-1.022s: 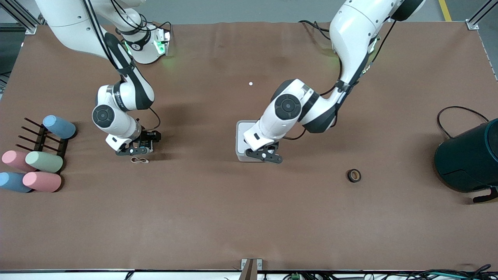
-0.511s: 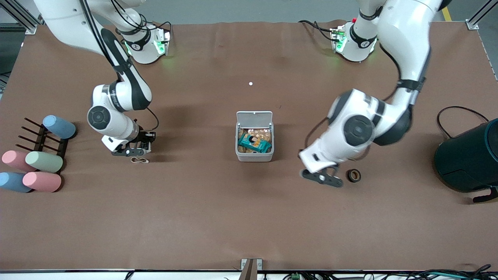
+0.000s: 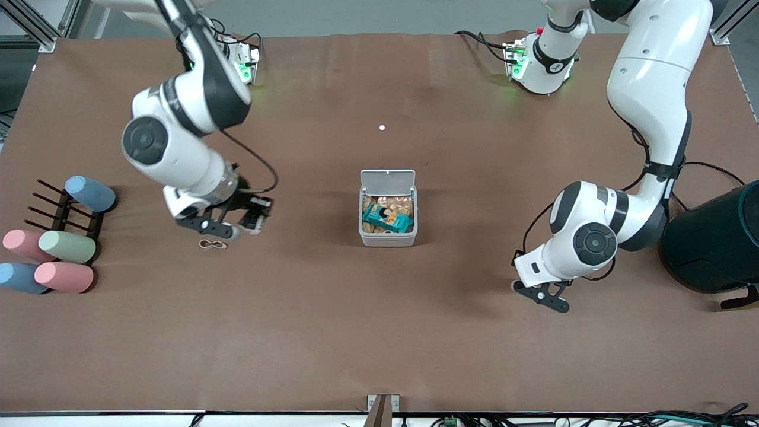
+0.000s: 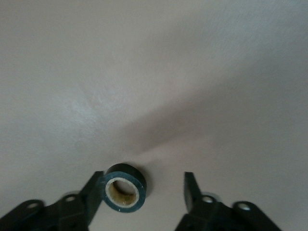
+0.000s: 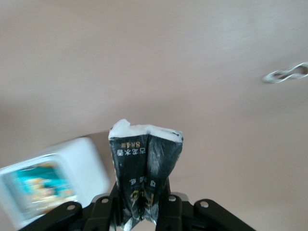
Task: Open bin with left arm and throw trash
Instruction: 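Move the left gripper to the tape roll while the right gripper carries the wrapper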
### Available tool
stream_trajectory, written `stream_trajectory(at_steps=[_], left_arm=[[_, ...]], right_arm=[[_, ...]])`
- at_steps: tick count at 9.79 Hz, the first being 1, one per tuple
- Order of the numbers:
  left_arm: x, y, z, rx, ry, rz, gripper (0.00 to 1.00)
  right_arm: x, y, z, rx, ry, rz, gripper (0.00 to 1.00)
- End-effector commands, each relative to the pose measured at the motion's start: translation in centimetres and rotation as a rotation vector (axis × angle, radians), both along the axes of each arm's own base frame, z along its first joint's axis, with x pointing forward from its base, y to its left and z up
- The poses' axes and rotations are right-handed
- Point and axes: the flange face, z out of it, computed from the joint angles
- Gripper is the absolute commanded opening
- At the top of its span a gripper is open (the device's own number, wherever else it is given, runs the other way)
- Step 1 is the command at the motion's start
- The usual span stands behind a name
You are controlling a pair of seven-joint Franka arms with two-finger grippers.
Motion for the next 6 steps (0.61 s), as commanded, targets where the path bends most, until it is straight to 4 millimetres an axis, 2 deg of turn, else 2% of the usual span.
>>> stream_trajectory(at_steps=[1, 3, 5, 6], left_arm=[[-2.0, 1.3, -1.9, -0.013, -0.033, -0.021, 1.0], [-2.2, 3.7, -3.1, -0.024, -0.039, -0.022, 1.0], [-2.5, 4.1, -3.9, -0.03, -0.04, -0.019, 1.0], [-2.6, 4.5, -4.2, -0.03, -0.036, -0.015, 0.99]], right_arm=[[3.0, 5.6, 0.1, 0.059, 0.023, -0.192, 0.01], [2.0, 11.8, -2.8, 0.048, 0.06, -0.23, 0.01], [0.9, 16.2, -6.4, 0.049, 0.067, -0.25, 0.02], [0.3, 17.9, -7.5, 0.065, 0.051, -0.268, 0.02]])
